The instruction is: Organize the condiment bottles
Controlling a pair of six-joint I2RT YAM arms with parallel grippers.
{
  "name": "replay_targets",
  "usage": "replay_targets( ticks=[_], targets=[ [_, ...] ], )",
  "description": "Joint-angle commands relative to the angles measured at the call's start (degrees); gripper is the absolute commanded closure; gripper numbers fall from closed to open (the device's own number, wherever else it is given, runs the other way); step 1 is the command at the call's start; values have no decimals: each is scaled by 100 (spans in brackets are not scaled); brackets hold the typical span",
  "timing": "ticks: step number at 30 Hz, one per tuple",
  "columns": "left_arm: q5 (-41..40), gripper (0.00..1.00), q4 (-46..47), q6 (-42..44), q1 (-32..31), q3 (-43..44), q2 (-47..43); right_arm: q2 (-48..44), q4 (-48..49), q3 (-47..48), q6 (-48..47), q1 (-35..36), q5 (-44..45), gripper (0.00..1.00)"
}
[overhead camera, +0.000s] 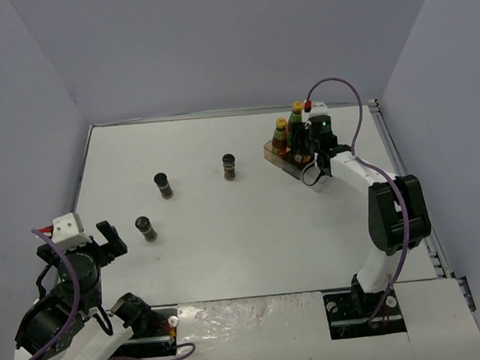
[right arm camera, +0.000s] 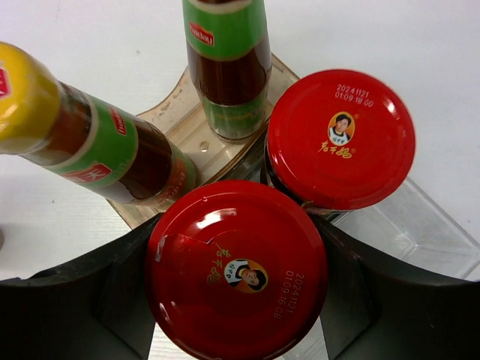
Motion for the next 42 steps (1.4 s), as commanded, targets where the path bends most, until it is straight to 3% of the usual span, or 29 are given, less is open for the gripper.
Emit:
replay_targets(
  ticks=[1,5,7,14,18,23,29,32,42],
  targets=[
    [-17,3,192,4,47,111,241,-57,950,408,47,-7,46,99],
    [-16,3,192,4,47,105,250,151,807,463,-8,-9,-52,81],
    [-17,3,192,4,47,112,258,207,741,480,-17,-10,-143,65],
    [12,3,201,3,56,113,291,23,266,630,-125,29,-399,21],
    [18,3,197,4,47,113,306,-421,-319,820,-316,137,-488,7],
    [27,3,209,4,56,105,320,-1190,-719,800,-482,499,-633,1],
    [42,3,235,4,64,112,361,-1453,-743,699,-621,1155,-1022,0],
    [55,3,236,12,73,113,384,-1303,-740,821,-886,1401,-1314,0],
    [72,3,227,4,91,109,395,426,-337,1846,-1491,1706,-2349,0]
  ],
)
